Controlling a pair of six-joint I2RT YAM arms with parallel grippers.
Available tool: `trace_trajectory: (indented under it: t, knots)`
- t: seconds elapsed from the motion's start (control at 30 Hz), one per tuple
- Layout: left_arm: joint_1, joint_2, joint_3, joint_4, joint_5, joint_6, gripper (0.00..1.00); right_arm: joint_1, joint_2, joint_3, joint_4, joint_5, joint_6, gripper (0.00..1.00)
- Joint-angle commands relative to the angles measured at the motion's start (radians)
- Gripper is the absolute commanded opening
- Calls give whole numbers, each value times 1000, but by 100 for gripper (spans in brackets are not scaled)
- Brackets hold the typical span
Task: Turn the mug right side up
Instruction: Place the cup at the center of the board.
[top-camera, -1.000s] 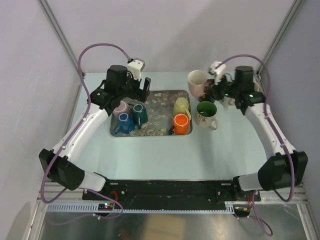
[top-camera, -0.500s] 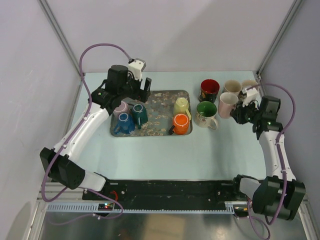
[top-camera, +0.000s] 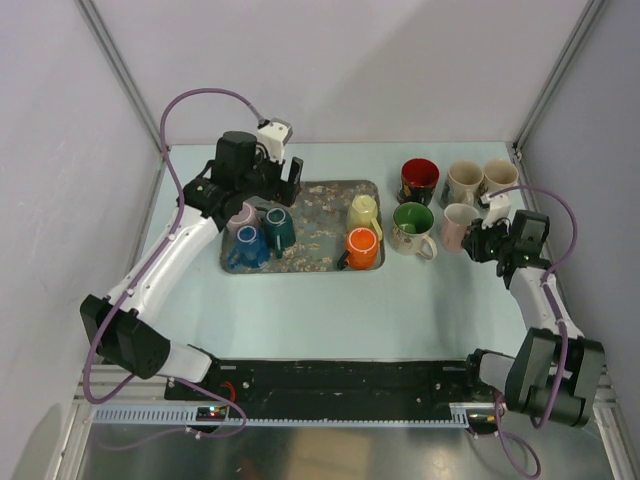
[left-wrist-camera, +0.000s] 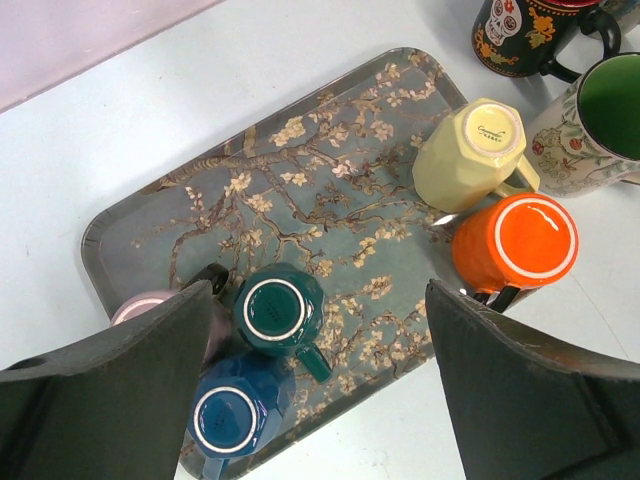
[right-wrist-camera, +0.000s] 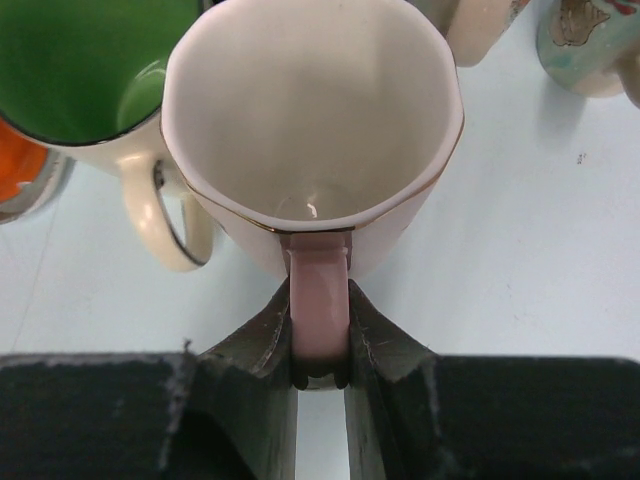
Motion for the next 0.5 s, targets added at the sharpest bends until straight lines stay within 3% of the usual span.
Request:
trace_trajectory:
  t: [0.0, 0.37, 0.47]
  knots:
    - [2, -37, -4, 28, 8, 26, 90, 16, 65, -2, 287, 5, -26, 0]
    - [2, -40, -28, 28, -1, 41, 90, 81, 181, -8, 332, 29, -114, 0]
    - [2, -38, -35, 28, -1, 49, 90, 96, 195, -7, 335, 43, -137, 6]
